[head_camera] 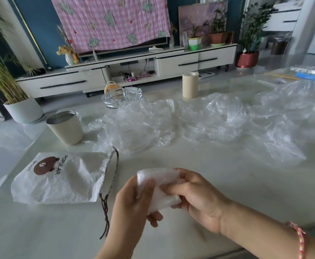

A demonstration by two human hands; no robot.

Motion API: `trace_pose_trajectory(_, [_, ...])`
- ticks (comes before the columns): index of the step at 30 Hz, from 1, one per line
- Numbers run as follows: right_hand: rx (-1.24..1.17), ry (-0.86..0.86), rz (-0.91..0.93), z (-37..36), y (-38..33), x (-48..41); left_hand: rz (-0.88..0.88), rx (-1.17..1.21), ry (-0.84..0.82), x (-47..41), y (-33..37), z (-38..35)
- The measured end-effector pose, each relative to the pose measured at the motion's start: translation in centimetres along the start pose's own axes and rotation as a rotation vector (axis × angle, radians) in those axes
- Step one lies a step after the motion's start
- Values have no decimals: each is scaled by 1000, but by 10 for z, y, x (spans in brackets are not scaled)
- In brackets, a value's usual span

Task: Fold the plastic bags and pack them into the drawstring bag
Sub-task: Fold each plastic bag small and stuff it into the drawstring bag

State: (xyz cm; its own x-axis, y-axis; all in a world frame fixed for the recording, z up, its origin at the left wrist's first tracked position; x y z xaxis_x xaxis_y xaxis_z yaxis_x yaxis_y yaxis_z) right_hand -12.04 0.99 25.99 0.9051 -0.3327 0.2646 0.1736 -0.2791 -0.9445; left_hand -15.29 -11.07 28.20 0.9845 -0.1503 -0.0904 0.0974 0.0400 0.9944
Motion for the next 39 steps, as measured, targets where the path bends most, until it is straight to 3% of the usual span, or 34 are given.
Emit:
trace_pose_trajectory(4, [31,68,48,5,-4,-1,357,249,-83,-6,-13,3])
trace_pose_trajectory(7, [181,97,185,7,-8,0,472,360,-74,-8,-16,6])
trace_pose_trajectory(13, [512,-2,439,-3,-24,11,260,97,-33,-9,-17,16])
trace_pose_trajectory(18, [412,30,352,7,-34,4,-39,-174,14,-13,-1,22])
trace_pose_trajectory(22, [545,-102,293,-2,-19,2,-149,-239,-33,-14,5,18])
trace_pose_trajectory(28, [590,-121,430,-13,-22,4,-25,-56,99,-21,-2,28])
trace_pose_trajectory(32, [587,-146,692,-29,-32,21,434,248,-96,-17,-9,21])
trace_pose_trajectory(35, [479,-265,552,-33,-26,17,649,173,-195,-6,-15,16])
trace_pose_trajectory(37, [395,-249,479,-28,-26,10,608,135,-117,-7,-18,17])
trace_pose_trajectory(39, [342,-206,462,-23,-29,7,310,-70,57,-18,-16,29])
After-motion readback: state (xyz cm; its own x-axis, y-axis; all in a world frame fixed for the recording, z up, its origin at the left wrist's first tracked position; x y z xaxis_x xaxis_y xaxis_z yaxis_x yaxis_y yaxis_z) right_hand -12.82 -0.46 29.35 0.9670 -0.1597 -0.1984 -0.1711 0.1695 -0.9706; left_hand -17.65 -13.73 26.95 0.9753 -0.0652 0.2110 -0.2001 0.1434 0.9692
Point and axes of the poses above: each hand's wrist, its own x-axis away from the middle knuckle, its own z-axis out of the back of the hand, y = z × x, the point moved 5 cm from there along -x, towards the middle knuckle, and after that the axes turned 14 degrees about y, right-handed, at the moved point
